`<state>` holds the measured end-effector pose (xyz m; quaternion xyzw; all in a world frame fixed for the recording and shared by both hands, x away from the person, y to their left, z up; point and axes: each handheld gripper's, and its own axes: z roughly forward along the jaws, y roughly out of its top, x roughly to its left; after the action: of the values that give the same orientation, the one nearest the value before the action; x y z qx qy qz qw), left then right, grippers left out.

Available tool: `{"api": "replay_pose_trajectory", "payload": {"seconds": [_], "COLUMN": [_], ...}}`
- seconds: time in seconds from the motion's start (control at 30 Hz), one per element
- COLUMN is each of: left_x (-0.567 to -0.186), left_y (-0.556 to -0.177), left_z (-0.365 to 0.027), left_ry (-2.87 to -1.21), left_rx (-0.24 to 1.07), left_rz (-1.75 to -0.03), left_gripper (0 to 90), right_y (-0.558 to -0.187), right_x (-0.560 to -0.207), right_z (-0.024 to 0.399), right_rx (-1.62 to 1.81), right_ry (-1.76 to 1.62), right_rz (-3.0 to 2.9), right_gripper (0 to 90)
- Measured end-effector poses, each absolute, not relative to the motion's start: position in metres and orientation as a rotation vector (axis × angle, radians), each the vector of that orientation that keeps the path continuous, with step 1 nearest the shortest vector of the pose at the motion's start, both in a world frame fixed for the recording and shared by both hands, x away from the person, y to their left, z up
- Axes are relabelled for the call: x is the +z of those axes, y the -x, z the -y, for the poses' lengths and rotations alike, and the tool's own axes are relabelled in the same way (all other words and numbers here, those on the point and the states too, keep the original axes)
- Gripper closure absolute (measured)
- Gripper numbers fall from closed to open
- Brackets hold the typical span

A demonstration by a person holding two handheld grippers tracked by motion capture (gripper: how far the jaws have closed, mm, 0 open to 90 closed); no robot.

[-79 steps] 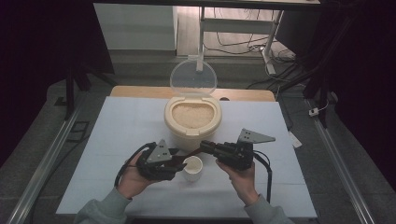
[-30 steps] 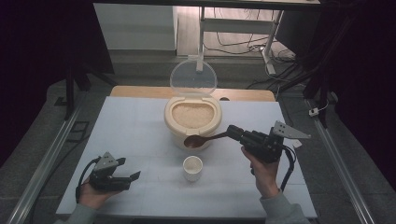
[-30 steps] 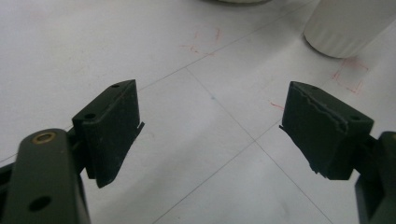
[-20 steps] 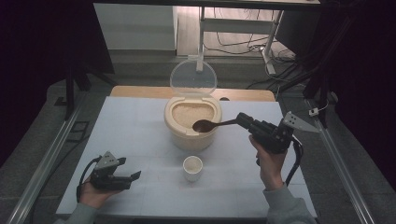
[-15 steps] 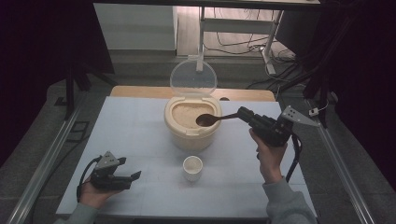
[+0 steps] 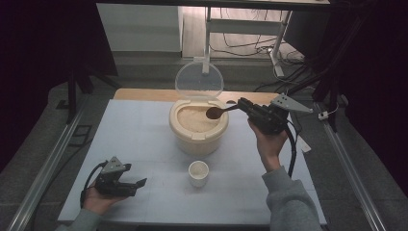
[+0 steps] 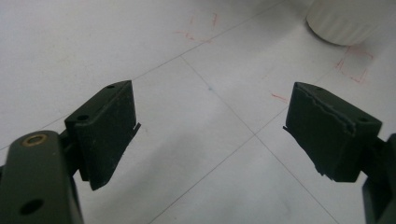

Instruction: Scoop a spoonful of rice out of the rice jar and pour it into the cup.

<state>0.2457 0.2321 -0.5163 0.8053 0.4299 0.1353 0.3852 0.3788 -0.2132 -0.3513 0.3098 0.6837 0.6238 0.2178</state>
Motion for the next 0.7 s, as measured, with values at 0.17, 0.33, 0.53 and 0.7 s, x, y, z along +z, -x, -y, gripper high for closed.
{"api": "replay_pose_trajectory", "payload": {"seconds": [0.17,0.33,0.53,0.7], "left_x": [-0.516,-0.517,-0.517,-0.517], "left_y": [-0.246,-0.246,-0.246,-0.246], "left_z": [-0.232,-0.233,-0.233,-0.233], "left_ry": [-2.052,-2.055,-2.056,-2.055], "left_rx": [0.342,0.335,0.336,0.337], "left_rz": [-1.096,-1.102,-1.103,-1.104], "left_gripper": [15.9,15.9,15.8,15.8], "right_y": [-0.381,-0.382,-0.386,-0.388], "right_x": [-0.350,-0.349,-0.355,-0.358], "right_z": [0.206,0.201,0.194,0.190], "right_rx": [1.651,1.599,1.535,1.527], "right_ry": [-0.826,-0.804,-0.813,-0.824], "right_rz": [-1.901,-1.900,-1.935,-1.949], "right_gripper": [82.6,82.6,82.7,82.7]}}
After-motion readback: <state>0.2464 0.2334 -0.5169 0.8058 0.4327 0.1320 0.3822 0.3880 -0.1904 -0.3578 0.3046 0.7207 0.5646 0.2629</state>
